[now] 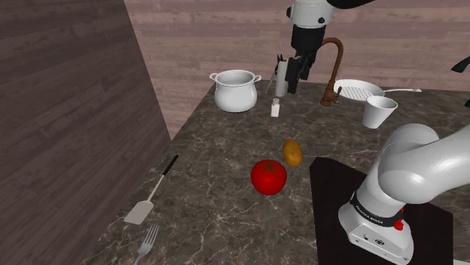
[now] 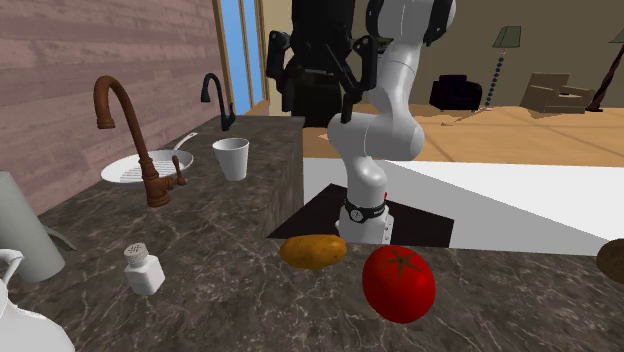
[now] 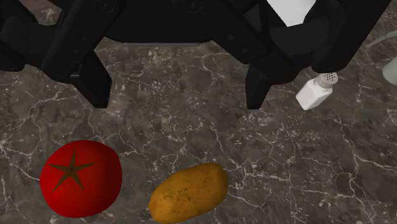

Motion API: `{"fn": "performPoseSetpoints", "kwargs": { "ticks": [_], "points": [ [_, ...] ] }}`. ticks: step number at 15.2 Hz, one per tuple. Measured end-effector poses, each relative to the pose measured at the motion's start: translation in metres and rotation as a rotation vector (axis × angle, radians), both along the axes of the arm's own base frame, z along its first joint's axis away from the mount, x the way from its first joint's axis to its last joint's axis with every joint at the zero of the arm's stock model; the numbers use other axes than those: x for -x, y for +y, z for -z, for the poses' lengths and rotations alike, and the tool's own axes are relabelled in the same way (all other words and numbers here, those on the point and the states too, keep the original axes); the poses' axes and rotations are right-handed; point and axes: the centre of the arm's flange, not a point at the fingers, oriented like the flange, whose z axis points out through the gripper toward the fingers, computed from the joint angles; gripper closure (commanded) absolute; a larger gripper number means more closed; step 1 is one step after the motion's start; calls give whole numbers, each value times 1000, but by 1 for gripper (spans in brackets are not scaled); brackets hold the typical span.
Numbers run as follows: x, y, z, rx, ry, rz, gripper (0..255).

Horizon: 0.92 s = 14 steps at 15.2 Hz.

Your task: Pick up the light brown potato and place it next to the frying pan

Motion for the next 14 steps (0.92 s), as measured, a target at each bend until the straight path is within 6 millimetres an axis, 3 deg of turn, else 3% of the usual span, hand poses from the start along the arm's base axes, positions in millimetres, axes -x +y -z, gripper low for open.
{"fn": "performPoseSetpoints", "kwargs": {
  "ticks": [2,4,14],
  "points": [
    [-3,3,6,11,9,24,0],
    [-9,15,28,48,39,113,0],
    [-49,55,165,276,215,673,0]
  ]
}}
